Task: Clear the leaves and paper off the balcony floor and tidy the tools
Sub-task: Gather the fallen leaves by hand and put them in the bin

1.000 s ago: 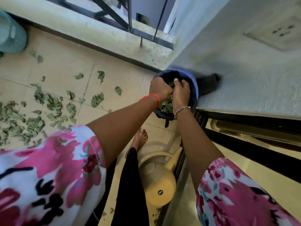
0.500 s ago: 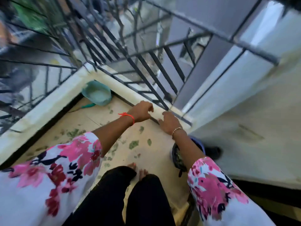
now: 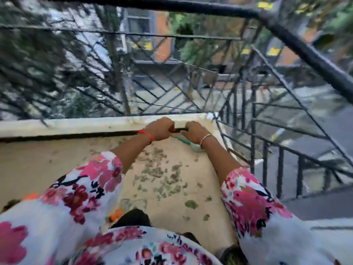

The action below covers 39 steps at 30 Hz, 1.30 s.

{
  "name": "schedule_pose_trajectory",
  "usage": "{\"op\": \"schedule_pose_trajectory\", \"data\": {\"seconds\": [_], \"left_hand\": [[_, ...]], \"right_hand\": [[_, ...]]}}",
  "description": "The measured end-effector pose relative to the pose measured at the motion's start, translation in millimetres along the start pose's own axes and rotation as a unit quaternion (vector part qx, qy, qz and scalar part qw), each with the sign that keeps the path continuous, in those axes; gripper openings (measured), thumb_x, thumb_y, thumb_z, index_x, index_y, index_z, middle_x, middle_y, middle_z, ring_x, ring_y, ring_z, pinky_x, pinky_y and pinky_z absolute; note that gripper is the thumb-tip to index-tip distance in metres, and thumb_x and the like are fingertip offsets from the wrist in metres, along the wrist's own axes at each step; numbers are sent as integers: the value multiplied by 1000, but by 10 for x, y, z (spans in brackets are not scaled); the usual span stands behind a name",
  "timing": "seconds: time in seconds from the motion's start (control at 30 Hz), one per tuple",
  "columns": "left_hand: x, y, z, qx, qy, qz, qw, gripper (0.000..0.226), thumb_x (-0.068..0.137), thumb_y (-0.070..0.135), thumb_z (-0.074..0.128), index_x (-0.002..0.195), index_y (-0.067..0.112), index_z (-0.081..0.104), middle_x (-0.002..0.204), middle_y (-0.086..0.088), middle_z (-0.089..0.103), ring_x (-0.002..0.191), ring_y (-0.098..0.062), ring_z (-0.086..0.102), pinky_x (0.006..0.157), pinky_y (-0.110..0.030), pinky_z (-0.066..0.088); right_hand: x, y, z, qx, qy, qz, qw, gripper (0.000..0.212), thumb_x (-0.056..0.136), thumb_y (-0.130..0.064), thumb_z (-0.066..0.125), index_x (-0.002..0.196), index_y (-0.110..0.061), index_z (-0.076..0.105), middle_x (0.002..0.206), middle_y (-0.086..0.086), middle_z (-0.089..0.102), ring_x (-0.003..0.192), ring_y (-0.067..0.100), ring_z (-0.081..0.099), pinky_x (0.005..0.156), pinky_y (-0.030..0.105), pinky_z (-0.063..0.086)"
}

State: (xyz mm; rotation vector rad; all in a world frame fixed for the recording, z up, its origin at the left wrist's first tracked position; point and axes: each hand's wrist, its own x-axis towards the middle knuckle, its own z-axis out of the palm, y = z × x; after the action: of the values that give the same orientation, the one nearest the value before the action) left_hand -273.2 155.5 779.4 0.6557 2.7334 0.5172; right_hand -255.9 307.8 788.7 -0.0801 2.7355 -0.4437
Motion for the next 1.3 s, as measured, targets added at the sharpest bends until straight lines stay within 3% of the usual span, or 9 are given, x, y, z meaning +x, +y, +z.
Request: {"op": "schedule_pose_trajectory", "data": {"seconds": [0.2, 0.4, 0.57, 0.7, 0.83, 0.97, 1.17, 1.3], "left_hand": [[-612, -1113, -297, -25, 20, -131, 991, 24, 87, 5, 49, 109, 5, 60, 114, -18, 55, 109, -33, 50, 88, -38, 44], [-1463, -2109, -351, -74, 46, -260, 962, 25, 88, 5, 50, 111, 2, 59, 119, -18, 54, 110, -32, 50, 88, -35, 40], [-2203, -2797, -334, -106, 70, -353, 927, 29, 87, 6, 51, 116, 7, 59, 125, -14, 52, 120, -30, 47, 94, -33, 38], [-2666, -3131, -347, -123, 97, -395, 905, 29, 88, 5, 50, 116, 6, 58, 126, -14, 52, 119, -28, 47, 94, -32, 37], [-2977, -3369, -275, -139, 129, -447, 874, 32, 88, 5, 50, 119, 6, 57, 129, -15, 52, 119, -30, 48, 96, -35, 40], [-3158, -3474, -152, -123, 173, -481, 851, 52, 85, 6, 55, 136, 5, 42, 138, -16, 46, 128, -31, 42, 106, -38, 32], [-3118, -3688, 25, -120, 156, -537, 820, 84, 84, 28, 66, 149, 11, 16, 155, -13, 18, 145, -32, 7, 118, -43, 8], [-2905, -3796, 9, -148, 149, -568, 796, 91, 82, 32, 69, 150, 13, 12, 157, -12, 10, 146, -31, 1, 118, -44, 6]], "right_hand": [[520, -1226, 229, -46, -57, -122, 990, 43, 99, -23, 44, 133, 3, 44, 138, 22, 45, 127, 31, 41, 101, 32, 31], [823, -2379, 909, -83, -150, -180, 969, 34, 95, -22, 47, 114, 4, 56, 123, 23, 54, 111, 34, 52, 83, 31, 40], [821, -3348, 1384, -139, -190, -273, 933, 40, 97, -25, 45, 127, 2, 49, 132, 21, 49, 119, 33, 48, 93, 34, 40], [734, -3964, 1615, -156, -172, -331, 914, 42, 97, -27, 44, 130, -2, 48, 135, 20, 46, 123, 32, 46, 95, 33, 38], [697, -4373, 1859, -190, -162, -379, 891, 44, 98, -30, 43, 133, -4, 43, 137, 17, 39, 124, 33, 43, 99, 37, 36], [736, -4610, 2049, -198, -142, -436, 866, 48, 99, -31, 41, 137, -2, 37, 140, 18, 35, 128, 32, 36, 103, 40, 35], [1023, -4825, 2169, -227, -176, -495, 820, 60, 95, -33, 49, 144, -6, 25, 150, 16, 22, 139, 30, 20, 108, 43, 31], [1366, -4888, 2142, -257, -197, -511, 796, 64, 94, -34, 50, 145, -7, 22, 151, 16, 19, 140, 31, 18, 109, 44, 30]]}}
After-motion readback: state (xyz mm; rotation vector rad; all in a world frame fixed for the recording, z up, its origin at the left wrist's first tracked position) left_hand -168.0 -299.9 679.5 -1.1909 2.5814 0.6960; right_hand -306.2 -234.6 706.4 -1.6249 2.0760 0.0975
